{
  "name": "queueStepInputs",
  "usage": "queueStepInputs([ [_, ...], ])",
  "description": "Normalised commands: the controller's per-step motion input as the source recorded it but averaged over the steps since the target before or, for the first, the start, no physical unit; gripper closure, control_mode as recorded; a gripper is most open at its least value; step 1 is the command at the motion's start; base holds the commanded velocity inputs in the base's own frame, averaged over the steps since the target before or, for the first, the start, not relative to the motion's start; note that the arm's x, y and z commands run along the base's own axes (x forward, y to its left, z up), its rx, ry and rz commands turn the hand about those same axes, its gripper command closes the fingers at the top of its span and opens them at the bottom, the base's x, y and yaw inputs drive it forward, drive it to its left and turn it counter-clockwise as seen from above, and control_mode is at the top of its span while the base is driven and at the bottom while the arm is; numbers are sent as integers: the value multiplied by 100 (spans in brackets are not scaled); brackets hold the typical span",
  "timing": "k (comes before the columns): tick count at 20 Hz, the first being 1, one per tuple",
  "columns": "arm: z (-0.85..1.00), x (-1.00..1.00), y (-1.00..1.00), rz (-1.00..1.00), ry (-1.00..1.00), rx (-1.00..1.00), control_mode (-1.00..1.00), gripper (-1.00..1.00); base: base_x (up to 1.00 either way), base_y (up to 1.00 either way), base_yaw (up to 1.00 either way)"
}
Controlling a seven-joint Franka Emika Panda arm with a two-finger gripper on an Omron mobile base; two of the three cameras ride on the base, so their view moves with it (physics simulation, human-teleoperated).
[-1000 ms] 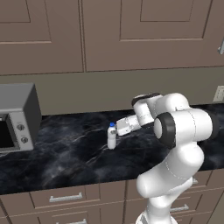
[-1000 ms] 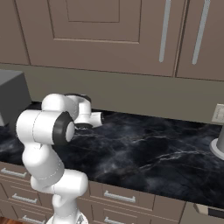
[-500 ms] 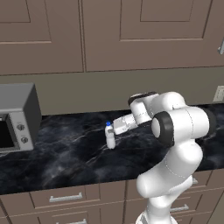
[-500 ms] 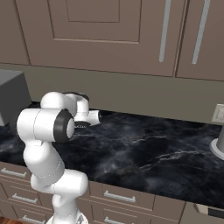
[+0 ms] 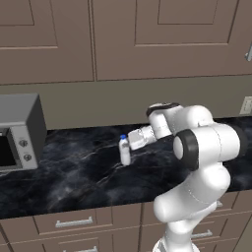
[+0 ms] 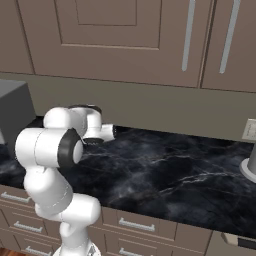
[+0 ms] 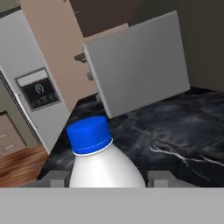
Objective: Take the bottled waters from the counter and place them in the freezer to freeze. Close the freezer door after placing the bottles.
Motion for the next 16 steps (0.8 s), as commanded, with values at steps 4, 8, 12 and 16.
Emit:
queueStepInputs([
  [4,82,-70,0,0,-22,0,-100,100,0,0,0],
  [8,96,-91,0,0,-26,0,-100,100,0,0,0],
  [12,86,-99,0,-3,-23,0,-100,100,0,0,0],
  [16,73,-100,0,-6,-25,3,-100,100,0,0,0],
])
